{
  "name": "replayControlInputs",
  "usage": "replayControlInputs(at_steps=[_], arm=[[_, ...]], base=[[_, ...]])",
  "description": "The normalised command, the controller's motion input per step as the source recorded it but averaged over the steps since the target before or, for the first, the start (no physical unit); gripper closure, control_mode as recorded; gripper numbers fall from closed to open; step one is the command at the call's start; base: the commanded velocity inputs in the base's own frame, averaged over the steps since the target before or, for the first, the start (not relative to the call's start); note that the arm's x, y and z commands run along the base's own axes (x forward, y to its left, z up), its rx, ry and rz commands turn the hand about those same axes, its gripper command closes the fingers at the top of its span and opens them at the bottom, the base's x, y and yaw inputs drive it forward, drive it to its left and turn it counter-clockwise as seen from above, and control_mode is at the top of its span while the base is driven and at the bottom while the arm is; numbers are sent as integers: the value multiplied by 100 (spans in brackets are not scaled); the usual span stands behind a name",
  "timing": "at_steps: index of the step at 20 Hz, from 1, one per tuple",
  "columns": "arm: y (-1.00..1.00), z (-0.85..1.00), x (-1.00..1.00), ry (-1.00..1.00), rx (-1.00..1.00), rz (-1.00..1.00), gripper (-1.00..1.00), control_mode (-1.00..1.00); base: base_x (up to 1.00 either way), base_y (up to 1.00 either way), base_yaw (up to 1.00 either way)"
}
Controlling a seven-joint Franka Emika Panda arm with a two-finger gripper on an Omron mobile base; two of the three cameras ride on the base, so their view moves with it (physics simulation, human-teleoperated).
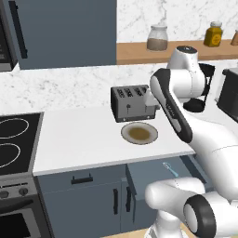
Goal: Pick the peeler from the drawer and place it on the counter.
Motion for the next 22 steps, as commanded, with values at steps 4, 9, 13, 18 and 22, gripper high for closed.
replayControlInputs(at_steps=[4,9,13,18,22], arm=[[2,-7,-13,2,0,1,-100,-100],[-13,-33,-64,-2,2,0,-100,-100],[-16,-58,-34,4,0,0,-100,-100],[-7,-54,-5,9,0,0,-100,-100],[0,-34,-2,7,0,0,-100,-100]], base=[[0,0,0],[0,0,0],[0,0,0],[0,0,0],[0,0,0]])
